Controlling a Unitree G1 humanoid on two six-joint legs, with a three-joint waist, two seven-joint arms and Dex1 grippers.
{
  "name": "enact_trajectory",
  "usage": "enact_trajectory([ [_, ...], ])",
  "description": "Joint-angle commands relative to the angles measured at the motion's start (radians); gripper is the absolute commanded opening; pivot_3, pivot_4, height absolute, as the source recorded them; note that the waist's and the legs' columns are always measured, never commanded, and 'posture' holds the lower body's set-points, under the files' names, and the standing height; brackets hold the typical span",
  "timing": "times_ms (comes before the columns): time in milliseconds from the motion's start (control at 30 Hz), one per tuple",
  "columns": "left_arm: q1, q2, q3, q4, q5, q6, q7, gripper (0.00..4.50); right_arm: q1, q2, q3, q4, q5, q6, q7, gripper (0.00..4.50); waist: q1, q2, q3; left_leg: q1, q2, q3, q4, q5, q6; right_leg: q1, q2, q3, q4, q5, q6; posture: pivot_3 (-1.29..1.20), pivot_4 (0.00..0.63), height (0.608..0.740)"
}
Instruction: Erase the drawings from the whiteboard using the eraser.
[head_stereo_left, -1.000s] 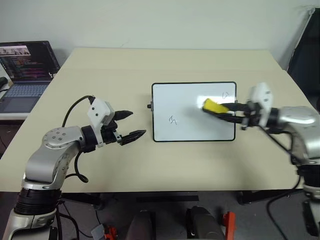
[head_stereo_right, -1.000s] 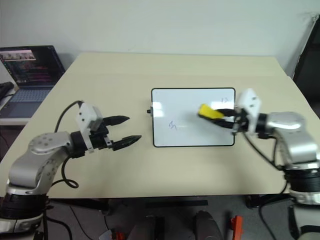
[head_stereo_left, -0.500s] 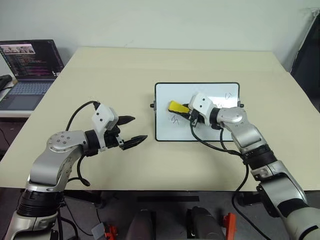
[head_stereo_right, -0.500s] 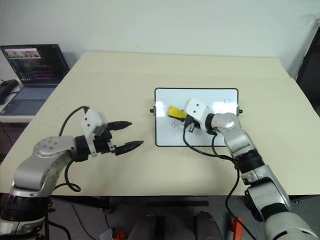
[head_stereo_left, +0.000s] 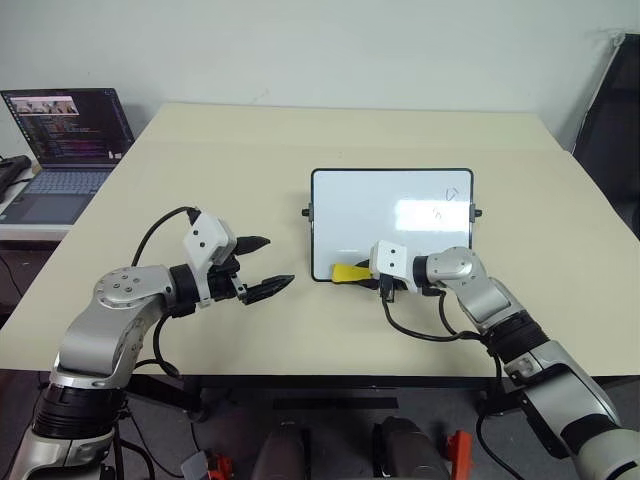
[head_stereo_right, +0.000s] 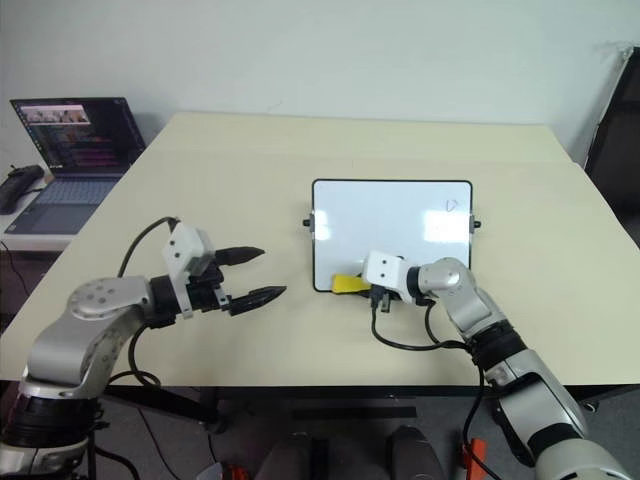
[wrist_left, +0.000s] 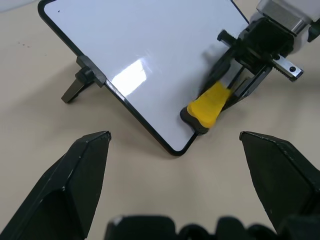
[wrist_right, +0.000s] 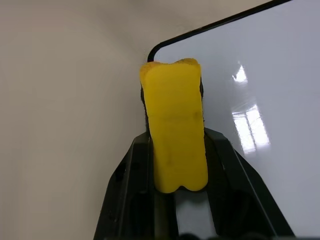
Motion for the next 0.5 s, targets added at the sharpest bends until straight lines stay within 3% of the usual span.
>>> enact_trajectory([
  [33,-0.02,0.003,0.021,-0.012,-0.005,-0.02,-0.004,4.5,-0.081,-0.009,-0.062,0.1,-0.06,0.012,-0.137,0.98,0.0,0.0,0.0,0.0,0.0,0.0,0.0,0.001,0.001,0.0,0.0,0.0,0.0,0.001,-0.001,0.0,0.15,0.74],
  [133,-0.029,0.001,0.018,-0.007,-0.004,-0.022,-0.007,4.5,-0.112,-0.01,-0.102,0.098,-0.01,0.019,-0.131,0.98,0.002,0.0,0.0,0.001,0.0,0.0,0.001,0.003,0.003,0.0,0.0,0.0,0.0,0.004,-0.002,0.0,0.15,0.74],
  [333,-0.04,0.009,0.027,-0.005,-0.007,-0.023,-0.015,4.5,-0.081,-0.087,-0.241,-0.179,0.204,0.179,0.051,0.98,0.004,0.001,0.001,-0.008,0.0,-0.001,0.0,0.003,0.002,-0.006,0.0,0.0,0.0,0.007,0.0,0.0,0.15,0.74],
  [500,-0.051,0.02,0.045,-0.017,-0.016,-0.014,-0.019,4.5,0.055,-0.357,-0.42,-0.468,0.4,0.398,0.221,0.98,0.018,0.003,0.002,-0.026,-0.001,-0.005,0.0,0.001,0.0,-0.022,-0.001,-0.005,-0.001,0.006,0.001,0.0,0.15,0.74],
])
